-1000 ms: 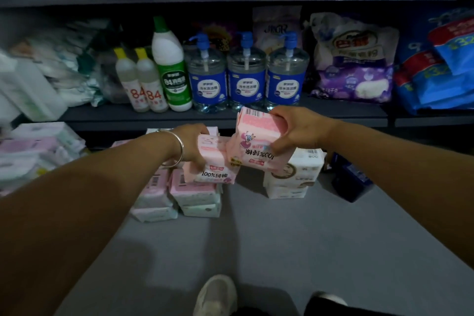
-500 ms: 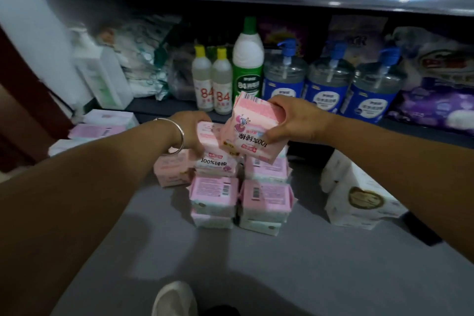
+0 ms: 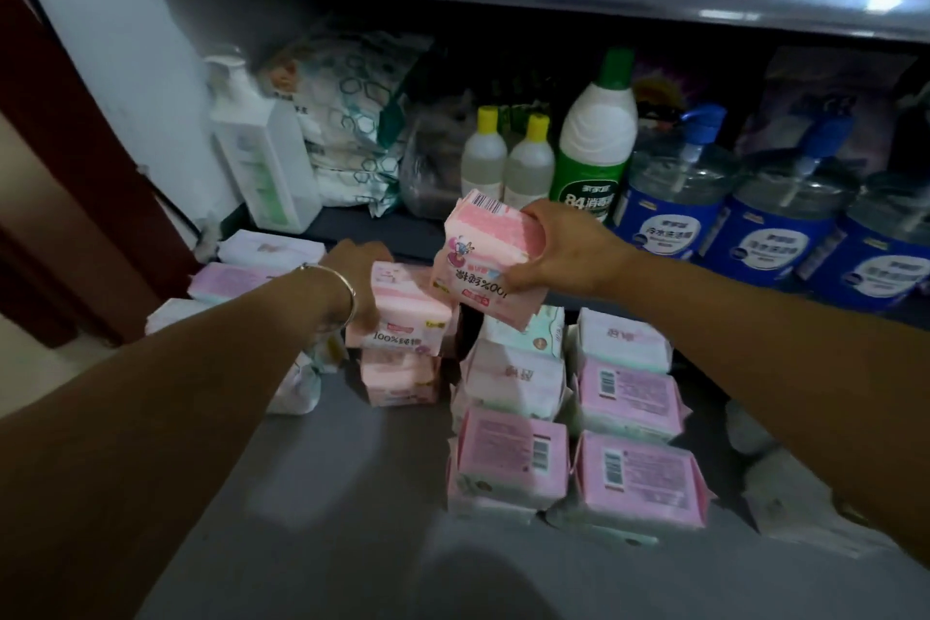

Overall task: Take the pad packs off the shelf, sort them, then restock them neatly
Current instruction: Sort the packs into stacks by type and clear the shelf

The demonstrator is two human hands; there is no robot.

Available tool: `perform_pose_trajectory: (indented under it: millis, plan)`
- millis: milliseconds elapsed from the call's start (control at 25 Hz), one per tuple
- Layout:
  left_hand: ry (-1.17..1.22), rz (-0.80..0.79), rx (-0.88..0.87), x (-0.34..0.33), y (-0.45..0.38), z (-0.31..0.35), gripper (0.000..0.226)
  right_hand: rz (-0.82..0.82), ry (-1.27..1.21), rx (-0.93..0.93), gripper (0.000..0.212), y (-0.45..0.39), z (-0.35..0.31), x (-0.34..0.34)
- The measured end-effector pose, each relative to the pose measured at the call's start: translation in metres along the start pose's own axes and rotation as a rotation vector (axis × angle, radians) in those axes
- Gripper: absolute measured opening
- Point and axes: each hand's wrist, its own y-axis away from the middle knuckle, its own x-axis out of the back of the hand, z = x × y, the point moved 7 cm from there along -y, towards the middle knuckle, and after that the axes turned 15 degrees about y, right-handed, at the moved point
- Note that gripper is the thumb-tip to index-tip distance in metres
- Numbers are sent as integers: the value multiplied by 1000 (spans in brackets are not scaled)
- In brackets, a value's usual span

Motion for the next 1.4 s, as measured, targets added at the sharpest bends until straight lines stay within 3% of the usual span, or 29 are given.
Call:
perform_pose_trajectory:
  millis: [200,640,1080,1280,1400]
  plan:
    - [59,-79,68,-32,-36,-48,77,-1,100,-13,77,-63,-11,-52]
    - [371,-187,0,-82,-70,-84,73,-109,202,9,76,-115,-28,-132]
    - [327,-123,-25,-86,-68,-97,76,-141,298,33,91,-111,-39,-166]
    - [319,-126,-54,-86,-68,-102,73,-229,296,10,79,-107,-34,-174]
    - [326,-76,-50,-85,-67,-104,74,-171,229,-1,55,-108,-30,-172]
